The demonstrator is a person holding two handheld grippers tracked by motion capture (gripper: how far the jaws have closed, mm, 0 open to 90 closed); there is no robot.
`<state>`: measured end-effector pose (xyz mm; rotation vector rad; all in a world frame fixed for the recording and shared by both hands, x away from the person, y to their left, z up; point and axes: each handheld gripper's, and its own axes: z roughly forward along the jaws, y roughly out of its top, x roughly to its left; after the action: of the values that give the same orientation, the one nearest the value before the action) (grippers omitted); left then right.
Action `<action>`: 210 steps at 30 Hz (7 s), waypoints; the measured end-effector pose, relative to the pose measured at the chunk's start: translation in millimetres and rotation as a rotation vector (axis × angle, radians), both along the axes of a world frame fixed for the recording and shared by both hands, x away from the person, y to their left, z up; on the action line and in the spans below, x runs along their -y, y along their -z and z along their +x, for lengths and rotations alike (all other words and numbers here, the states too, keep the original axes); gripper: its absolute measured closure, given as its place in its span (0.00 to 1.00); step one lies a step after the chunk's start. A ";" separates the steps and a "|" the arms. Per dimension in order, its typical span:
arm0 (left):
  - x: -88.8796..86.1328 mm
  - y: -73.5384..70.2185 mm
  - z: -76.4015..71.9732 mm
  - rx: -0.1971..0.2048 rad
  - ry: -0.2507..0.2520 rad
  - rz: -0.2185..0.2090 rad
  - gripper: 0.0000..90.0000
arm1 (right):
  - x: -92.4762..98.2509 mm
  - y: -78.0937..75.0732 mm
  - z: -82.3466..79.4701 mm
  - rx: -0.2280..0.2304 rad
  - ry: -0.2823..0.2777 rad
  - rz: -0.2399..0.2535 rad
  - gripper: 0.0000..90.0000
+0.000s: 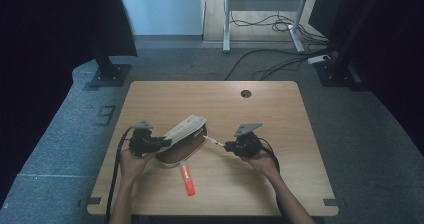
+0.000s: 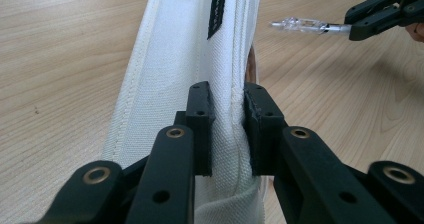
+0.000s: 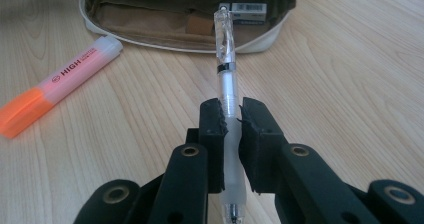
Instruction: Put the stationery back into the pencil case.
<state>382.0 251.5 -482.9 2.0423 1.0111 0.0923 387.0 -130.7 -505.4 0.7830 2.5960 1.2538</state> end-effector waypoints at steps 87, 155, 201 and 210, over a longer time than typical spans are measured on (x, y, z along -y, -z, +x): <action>-2.1 -1.0 0.4 -0.001 0.004 -0.014 0.84 | -100.7 13.3 32.8 -0.025 -0.092 -0.066 0.74; -1.7 -0.8 0.1 -0.005 0.014 -0.019 0.83 | -102.6 24.5 43.6 -0.007 -0.035 -0.055 0.72; -2.7 0.3 0.9 -0.014 0.018 -0.029 0.83 | -93.7 13.3 7.8 -0.009 -0.013 -0.033 0.32; -2.8 0.0 0.6 -0.014 0.018 -0.029 0.83 | -97.0 18.0 -7.8 -0.028 -0.032 -0.029 0.23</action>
<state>382.7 254.3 -482.9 2.0277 0.9975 0.0540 379.2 -33.7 -523.4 0.7620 2.6530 1.2194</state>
